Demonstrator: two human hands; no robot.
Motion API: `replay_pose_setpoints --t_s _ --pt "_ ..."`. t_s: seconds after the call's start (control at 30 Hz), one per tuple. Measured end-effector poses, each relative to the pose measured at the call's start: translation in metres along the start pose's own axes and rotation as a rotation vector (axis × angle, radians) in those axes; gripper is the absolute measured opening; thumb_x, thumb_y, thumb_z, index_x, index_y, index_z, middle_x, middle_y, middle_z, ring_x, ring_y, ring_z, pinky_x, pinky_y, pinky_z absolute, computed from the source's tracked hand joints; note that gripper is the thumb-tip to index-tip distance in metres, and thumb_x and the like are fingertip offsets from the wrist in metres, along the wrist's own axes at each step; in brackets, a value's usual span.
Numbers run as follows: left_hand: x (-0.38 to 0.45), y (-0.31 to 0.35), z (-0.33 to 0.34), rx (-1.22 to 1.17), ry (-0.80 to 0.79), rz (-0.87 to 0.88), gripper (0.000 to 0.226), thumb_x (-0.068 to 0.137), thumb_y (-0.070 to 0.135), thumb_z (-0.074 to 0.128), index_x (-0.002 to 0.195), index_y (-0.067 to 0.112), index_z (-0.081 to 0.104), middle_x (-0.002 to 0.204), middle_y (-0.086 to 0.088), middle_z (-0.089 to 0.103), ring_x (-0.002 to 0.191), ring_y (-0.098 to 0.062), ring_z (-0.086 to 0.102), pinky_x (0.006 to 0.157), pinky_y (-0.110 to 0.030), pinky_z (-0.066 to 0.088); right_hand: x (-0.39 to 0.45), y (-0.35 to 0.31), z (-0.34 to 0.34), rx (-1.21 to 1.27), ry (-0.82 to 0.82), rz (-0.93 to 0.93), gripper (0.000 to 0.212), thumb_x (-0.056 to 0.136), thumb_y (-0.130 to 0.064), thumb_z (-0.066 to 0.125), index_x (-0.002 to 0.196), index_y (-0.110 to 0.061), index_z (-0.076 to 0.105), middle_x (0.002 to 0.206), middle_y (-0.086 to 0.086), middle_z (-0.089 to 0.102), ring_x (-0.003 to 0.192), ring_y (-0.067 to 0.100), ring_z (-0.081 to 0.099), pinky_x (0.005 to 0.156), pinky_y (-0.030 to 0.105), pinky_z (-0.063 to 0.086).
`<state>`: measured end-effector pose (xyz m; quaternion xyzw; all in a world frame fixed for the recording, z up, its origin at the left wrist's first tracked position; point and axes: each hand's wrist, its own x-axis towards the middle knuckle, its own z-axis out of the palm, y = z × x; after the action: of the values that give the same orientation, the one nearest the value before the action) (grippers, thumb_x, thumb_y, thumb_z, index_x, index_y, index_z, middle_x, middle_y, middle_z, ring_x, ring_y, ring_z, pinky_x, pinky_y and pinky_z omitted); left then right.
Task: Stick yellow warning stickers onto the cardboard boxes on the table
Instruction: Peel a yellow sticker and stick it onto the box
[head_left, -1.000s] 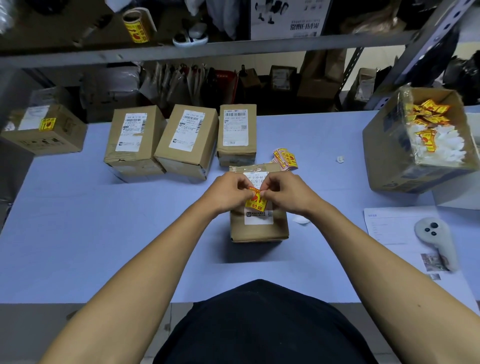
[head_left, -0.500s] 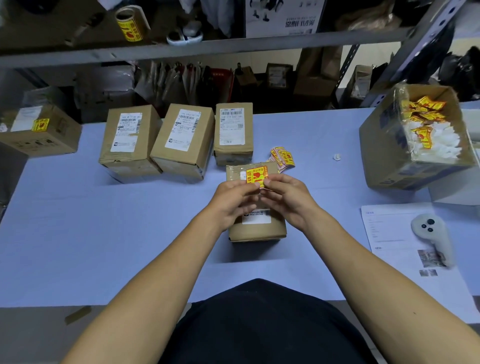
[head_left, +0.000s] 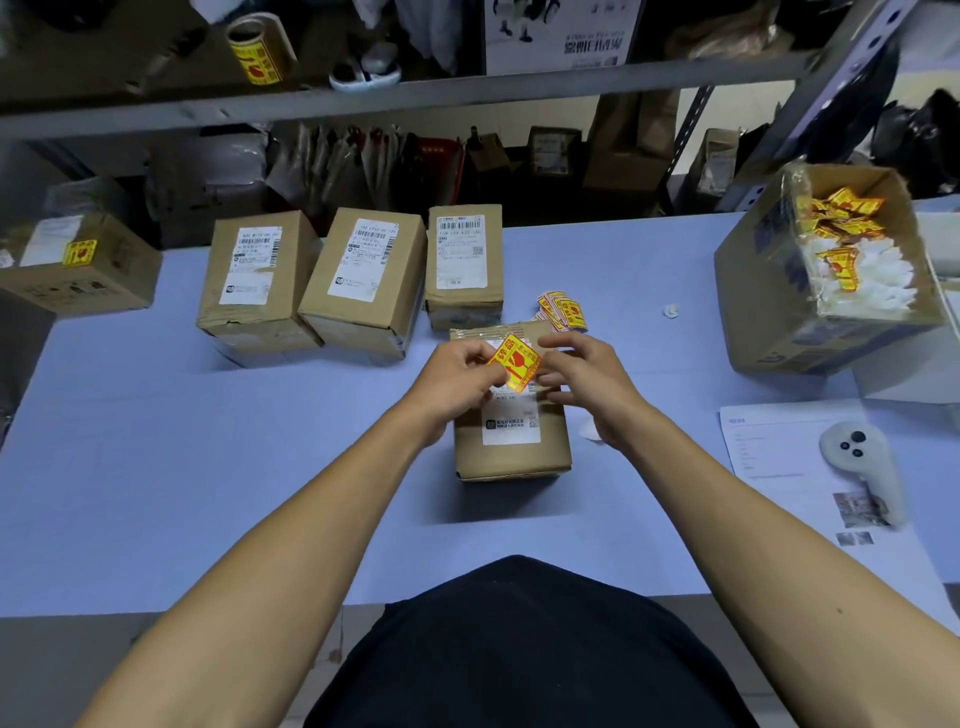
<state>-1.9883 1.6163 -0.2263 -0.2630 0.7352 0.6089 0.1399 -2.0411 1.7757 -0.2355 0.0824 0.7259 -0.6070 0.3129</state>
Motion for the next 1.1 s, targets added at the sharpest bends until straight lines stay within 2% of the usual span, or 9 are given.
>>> replay_pose_setpoints --t_s 0.07,0.17,0.4,0.5,0.6,0.67,0.8,0.93,1.1 --pt "0.000 0.004 -0.007 0.106 -0.073 -0.005 0.020 0.085 0.002 0.063 0.071 0.016 0.061 0.064 0.002 0.059 0.059 -0.012 0.050 0.056 -0.022 0.042 -0.002 -0.005 -0.002 -0.089 -0.066 -0.071 0.016 0.095 -0.009 0.057 0.106 -0.015 0.068 0.100 0.004 0.069 0.085 0.017 0.067 0.069 0.024 0.056" --pt "0.002 0.008 -0.013 0.218 -0.143 -0.024 0.018 0.086 0.006 0.064 0.072 0.017 0.062 0.078 -0.004 0.063 0.068 -0.015 0.052 0.058 -0.023 0.041 -0.004 -0.009 -0.003 -0.147 -0.082 -0.102 0.020 0.097 -0.010 0.052 0.096 -0.014 0.071 0.092 0.000 0.069 0.076 0.011 0.065 0.064 0.022 0.054" --pt "0.006 0.003 -0.012 0.220 -0.192 -0.077 0.015 0.083 0.007 0.066 0.072 0.016 0.063 0.075 -0.002 0.063 0.072 -0.019 0.048 0.063 -0.029 0.038 -0.004 -0.001 -0.005 -0.216 -0.153 -0.078 0.010 0.091 -0.008 0.068 0.082 -0.011 0.065 0.079 0.005 0.068 0.078 0.021 0.064 0.073 0.038 0.057" --pt "0.007 0.000 -0.012 0.138 -0.192 -0.126 0.013 0.085 0.009 0.066 0.074 0.015 0.066 0.061 0.004 0.062 0.060 -0.015 0.046 0.061 -0.027 0.037 -0.006 0.002 -0.007 -0.182 -0.150 -0.054 0.009 0.090 -0.007 0.069 0.083 -0.010 0.064 0.084 0.010 0.070 0.079 0.023 0.064 0.083 0.045 0.058" --pt "0.007 0.000 -0.009 0.052 -0.165 -0.175 0.010 0.087 0.013 0.069 0.077 0.015 0.069 0.063 0.004 0.064 0.049 -0.009 0.047 0.055 -0.021 0.039 -0.008 0.004 -0.008 -0.148 -0.114 -0.040 0.005 0.090 -0.008 0.070 0.091 -0.005 0.066 0.091 0.019 0.071 0.077 0.021 0.062 0.081 0.044 0.059" --pt "0.005 0.000 -0.007 -0.052 -0.154 -0.230 0.005 0.087 0.019 0.071 0.089 0.015 0.070 0.070 0.000 0.068 0.051 -0.010 0.049 0.062 -0.026 0.045 -0.010 0.005 -0.008 -0.110 -0.092 -0.024 0.006 0.090 -0.008 0.070 0.092 -0.005 0.066 0.089 0.019 0.069 0.074 0.021 0.061 0.075 0.040 0.060" --pt "0.006 -0.005 -0.008 -0.262 -0.181 -0.312 0.021 0.093 0.030 0.065 0.108 0.016 0.066 0.080 -0.005 0.069 0.061 -0.016 0.055 0.077 -0.040 0.058 -0.013 0.008 -0.010 -0.001 -0.060 0.042 0.006 0.090 -0.010 0.070 0.086 -0.009 0.065 0.082 0.009 0.069 0.068 0.017 0.060 0.062 0.028 0.059" --pt "0.004 -0.008 -0.006 -0.330 -0.186 -0.384 0.019 0.095 0.034 0.060 0.099 0.015 0.063 0.077 -0.003 0.067 0.067 -0.019 0.060 0.076 -0.042 0.058 -0.014 0.011 -0.010 0.065 -0.058 0.084 0.008 0.090 -0.010 0.072 0.084 -0.011 0.066 0.082 0.008 0.071 0.065 0.016 0.059 0.062 0.028 0.059" --pt "0.004 -0.013 -0.006 -0.252 -0.179 -0.395 0.022 0.094 0.036 0.062 0.095 0.014 0.066 0.080 -0.003 0.065 0.065 -0.018 0.061 0.068 -0.037 0.057 -0.014 0.016 -0.016 0.097 -0.027 0.106 0.007 0.089 -0.012 0.071 0.084 -0.013 0.066 0.082 0.006 0.073 0.070 0.016 0.065 0.068 0.032 0.059"
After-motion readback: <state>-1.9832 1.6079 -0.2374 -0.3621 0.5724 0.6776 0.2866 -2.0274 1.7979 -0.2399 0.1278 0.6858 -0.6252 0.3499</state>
